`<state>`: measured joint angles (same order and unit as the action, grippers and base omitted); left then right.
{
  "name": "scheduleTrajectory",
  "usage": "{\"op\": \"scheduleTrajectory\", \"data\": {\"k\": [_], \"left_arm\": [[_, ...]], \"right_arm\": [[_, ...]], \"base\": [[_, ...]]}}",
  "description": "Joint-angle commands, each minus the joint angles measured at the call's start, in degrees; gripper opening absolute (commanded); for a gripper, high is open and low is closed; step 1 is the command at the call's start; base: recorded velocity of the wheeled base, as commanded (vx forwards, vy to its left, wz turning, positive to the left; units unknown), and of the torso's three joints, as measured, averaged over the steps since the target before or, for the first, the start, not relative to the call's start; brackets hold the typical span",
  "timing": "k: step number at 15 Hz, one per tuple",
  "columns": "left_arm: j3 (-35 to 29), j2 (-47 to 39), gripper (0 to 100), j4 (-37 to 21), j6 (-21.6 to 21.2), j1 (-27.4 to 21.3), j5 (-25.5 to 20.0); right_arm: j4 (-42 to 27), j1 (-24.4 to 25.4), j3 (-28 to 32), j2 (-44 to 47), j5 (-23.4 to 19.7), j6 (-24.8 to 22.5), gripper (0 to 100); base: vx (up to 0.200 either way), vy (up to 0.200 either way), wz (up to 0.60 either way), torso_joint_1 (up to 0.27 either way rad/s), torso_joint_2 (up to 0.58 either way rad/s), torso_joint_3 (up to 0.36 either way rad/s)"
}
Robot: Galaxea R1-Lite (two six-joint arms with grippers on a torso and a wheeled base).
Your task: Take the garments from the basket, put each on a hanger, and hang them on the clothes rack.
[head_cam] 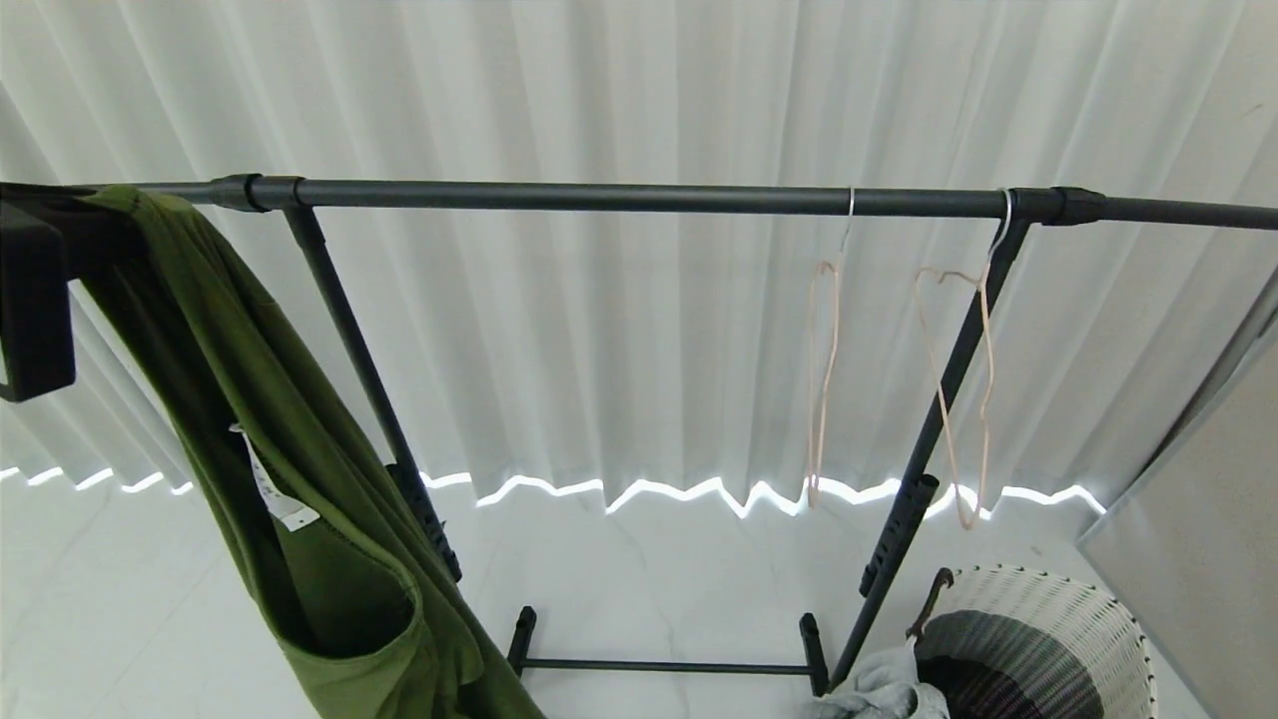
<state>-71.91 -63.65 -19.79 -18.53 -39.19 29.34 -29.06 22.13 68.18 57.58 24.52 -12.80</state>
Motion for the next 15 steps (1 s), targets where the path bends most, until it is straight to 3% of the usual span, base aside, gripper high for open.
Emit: {"op": "scheduleTrajectory", "data": {"k": [1,6,11,15], "left_arm": [[0.4,0.4,0,0.0,0.0,0.0,0.0],[3.0,1.7,0,0.0,0.0,0.0,0.0],[4.9,2.2,0,0.0,0.0,0.1,0.1],[4.9,2.1,0,0.0,0.0,0.2,0.0]], "right_arm": [[0.9,0.0,-1.5,0.1,0.0,0.0,100],[7.6,0.0,-8.2,1.9,-0.4,1.8,100],[25.4,2.6,-15.4,14.9,-0.8,13.7,100],[29.4,3.2,-15.0,24.5,-0.5,22.7,100]], "base": [[0.0,0.0,0.0,0.0,0.0,0.0],[0.0,0.0,0.0,0.0,0.0,0.0],[0.0,0.0,0.0,0.0,0.0,0.0],[0.0,0.0,0.0,0.0,0.0,0.0]]}}
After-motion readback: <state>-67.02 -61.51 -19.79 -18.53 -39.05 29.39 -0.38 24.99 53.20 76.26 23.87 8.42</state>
